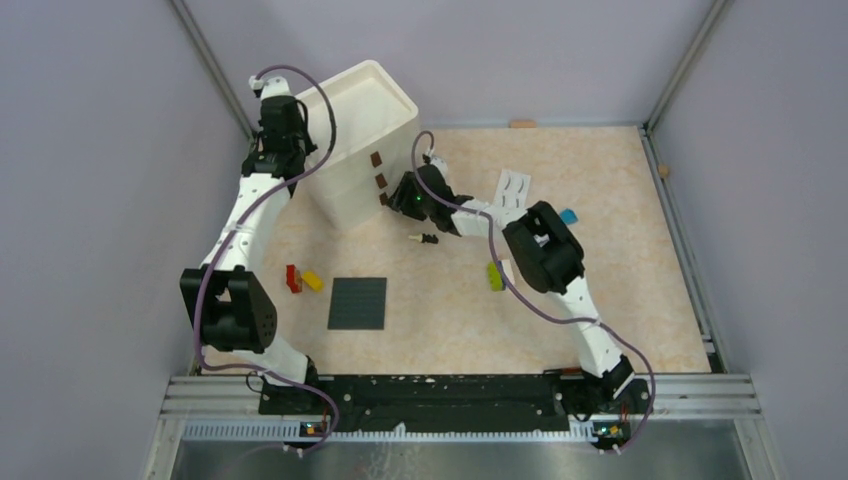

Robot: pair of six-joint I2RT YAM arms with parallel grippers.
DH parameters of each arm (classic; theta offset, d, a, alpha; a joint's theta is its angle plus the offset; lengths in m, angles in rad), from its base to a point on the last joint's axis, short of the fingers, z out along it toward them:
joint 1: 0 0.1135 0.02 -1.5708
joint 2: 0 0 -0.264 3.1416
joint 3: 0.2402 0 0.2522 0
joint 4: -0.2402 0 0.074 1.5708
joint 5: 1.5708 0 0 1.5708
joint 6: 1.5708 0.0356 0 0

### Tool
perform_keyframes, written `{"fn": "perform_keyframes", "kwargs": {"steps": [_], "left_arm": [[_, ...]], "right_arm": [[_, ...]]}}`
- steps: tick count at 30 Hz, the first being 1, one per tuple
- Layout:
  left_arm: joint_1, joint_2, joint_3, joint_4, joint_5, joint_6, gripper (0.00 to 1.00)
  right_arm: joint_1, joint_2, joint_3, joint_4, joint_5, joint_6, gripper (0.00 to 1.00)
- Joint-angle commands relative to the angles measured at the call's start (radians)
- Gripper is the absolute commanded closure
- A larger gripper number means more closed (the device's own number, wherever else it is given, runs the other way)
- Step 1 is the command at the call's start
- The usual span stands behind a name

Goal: Organize the makeup
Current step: Open the drawer in the storage box.

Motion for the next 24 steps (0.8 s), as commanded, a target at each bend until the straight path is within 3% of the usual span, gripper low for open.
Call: {"fn": "perform_keyframes", "kwargs": {"steps": [1,6,12,17,24], "left_arm": [[-0.069,0.024,-0.016,-0.071,0.162,0.001,0.75],[-0.06,0.024,-0.002,-0.092,0.155,0.0,0.73],[-0.057,0.036,0.007,-0.102,0.212,-0.009,0.74],[-0.057,0.043,0.012,-0.103,0.239,-0.008,0.75],[-0.057,0.045,0.013,-0.103,0.236,-0.003,0.75]], "right_arm": [[-0.002,-0.201,-0.259,0.384,-0.09,-0.064,0.51],[-0.028,-0.326,-0.529,0.673,-0.137,-0.026,0.5],[-0.062,-0.315,-0.615,0.95,-0.197,0.079,0.44],[-0.085,-0.259,-0.58,1.007,-0.228,0.138,0.42],[-0.089,-0.22,-0.491,0.941,-0.259,0.14,0.41]]}}
